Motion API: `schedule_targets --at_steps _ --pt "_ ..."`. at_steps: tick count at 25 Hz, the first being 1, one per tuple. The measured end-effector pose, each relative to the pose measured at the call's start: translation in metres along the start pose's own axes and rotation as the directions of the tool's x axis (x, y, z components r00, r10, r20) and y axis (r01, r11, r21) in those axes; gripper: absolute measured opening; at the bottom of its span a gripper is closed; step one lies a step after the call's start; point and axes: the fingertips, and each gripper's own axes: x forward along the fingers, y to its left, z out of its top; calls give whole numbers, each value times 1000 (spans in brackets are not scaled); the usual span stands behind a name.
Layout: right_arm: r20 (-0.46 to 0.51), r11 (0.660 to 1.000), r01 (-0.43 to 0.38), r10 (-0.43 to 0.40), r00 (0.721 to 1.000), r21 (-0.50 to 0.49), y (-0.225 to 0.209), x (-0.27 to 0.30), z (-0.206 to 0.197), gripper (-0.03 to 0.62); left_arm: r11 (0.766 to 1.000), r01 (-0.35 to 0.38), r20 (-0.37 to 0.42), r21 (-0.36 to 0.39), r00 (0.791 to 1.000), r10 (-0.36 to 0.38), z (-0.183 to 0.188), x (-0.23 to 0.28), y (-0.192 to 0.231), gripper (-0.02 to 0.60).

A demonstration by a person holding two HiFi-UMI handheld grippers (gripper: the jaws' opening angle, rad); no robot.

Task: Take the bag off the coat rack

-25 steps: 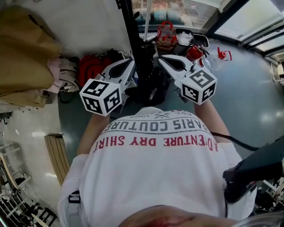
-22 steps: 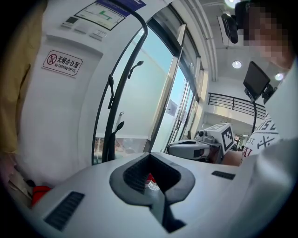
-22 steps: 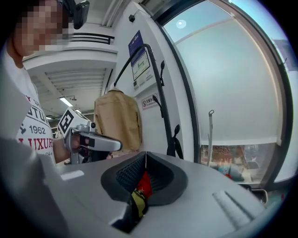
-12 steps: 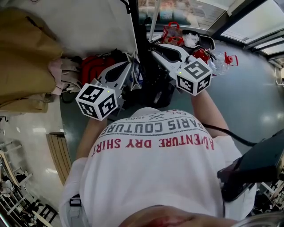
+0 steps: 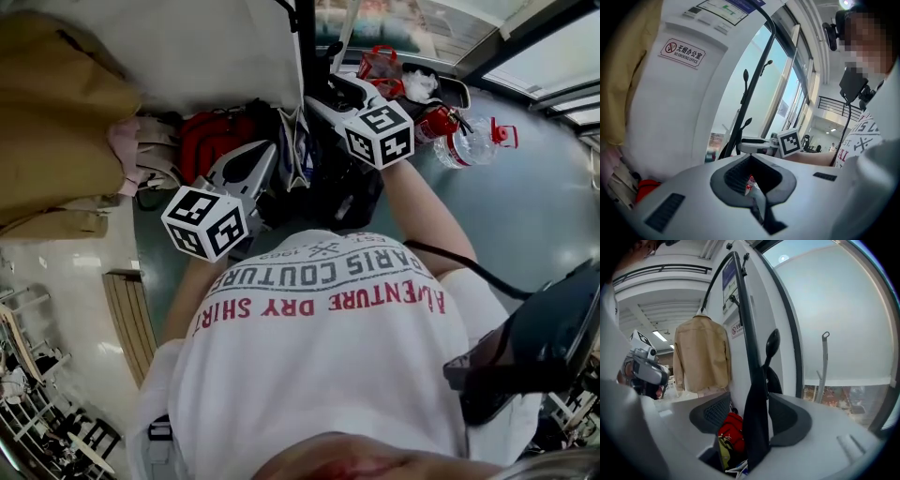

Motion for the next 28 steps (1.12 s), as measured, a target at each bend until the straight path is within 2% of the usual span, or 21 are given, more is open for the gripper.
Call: schedule_targets --at_steps 5,6,8,10,19,24,28 --pt "-63 999 41 -41 997 -2 -9 25 -22 221 1000 -10 0 -23 1000 10 -6 -2 15 2" --pt "-71 998 62 -62 995 -5 -13 26 -24 200 999 -12 1 -32 1000 12 -8 -2 18 2" --pt "-80 994 105 -106 991 -8 -22 25 -26 106 999 -13 3 -51 1000 13 -10 -1 21 2" --pt "-92 993 117 -116 989 4 -26 24 -27 69 998 -10 2 -69 1000 10 -13 1 23 3" --pt "-72 994 99 -96 993 48 -27 22 -25 35 995 -20 -15 -94 1000 19 -18 3 25 2" --pt "-2 989 140 -140 990 46 -32 7 -14 25 995 -26 -27 -99 999 24 -22 5 23 2" --pt "48 990 136 -138 989 48 -31 -9 11 23 995 -18 -36 -101 999 14 -22 12 19 2"
